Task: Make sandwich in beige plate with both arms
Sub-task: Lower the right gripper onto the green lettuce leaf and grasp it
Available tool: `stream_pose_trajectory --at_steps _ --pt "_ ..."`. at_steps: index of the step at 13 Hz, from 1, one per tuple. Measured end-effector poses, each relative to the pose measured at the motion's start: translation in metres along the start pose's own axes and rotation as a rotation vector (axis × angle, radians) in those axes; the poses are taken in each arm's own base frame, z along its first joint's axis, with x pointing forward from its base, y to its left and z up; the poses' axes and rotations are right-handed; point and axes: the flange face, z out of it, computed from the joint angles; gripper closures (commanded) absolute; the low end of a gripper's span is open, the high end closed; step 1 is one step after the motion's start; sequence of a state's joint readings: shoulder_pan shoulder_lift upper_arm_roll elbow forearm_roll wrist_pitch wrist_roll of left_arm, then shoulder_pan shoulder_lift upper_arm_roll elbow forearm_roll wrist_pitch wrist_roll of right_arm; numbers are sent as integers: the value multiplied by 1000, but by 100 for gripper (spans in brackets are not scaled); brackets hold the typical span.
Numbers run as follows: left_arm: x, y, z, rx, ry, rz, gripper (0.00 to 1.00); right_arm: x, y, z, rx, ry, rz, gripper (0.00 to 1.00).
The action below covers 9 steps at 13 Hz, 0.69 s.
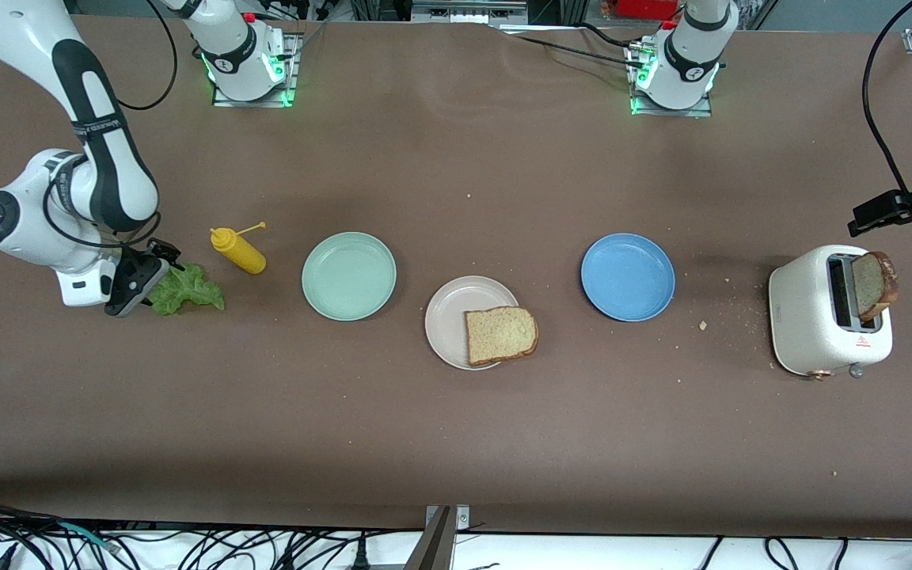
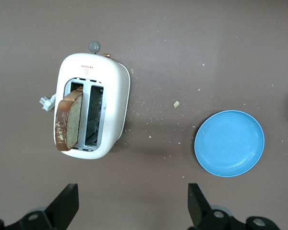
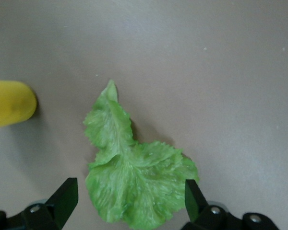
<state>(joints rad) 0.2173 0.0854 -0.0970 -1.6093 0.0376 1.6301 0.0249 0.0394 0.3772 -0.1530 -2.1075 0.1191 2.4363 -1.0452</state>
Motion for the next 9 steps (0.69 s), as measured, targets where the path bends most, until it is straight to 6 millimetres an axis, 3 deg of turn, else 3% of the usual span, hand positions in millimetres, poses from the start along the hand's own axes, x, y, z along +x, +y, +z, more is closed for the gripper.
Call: stream_pose_trajectory --at_steps 6,9 --pt "0 0 0 0 0 0 0 2 3 -3 -80 -51 505 2" --pt "0 0 0 0 0 0 0 2 1 1 -82 -52 651 2"
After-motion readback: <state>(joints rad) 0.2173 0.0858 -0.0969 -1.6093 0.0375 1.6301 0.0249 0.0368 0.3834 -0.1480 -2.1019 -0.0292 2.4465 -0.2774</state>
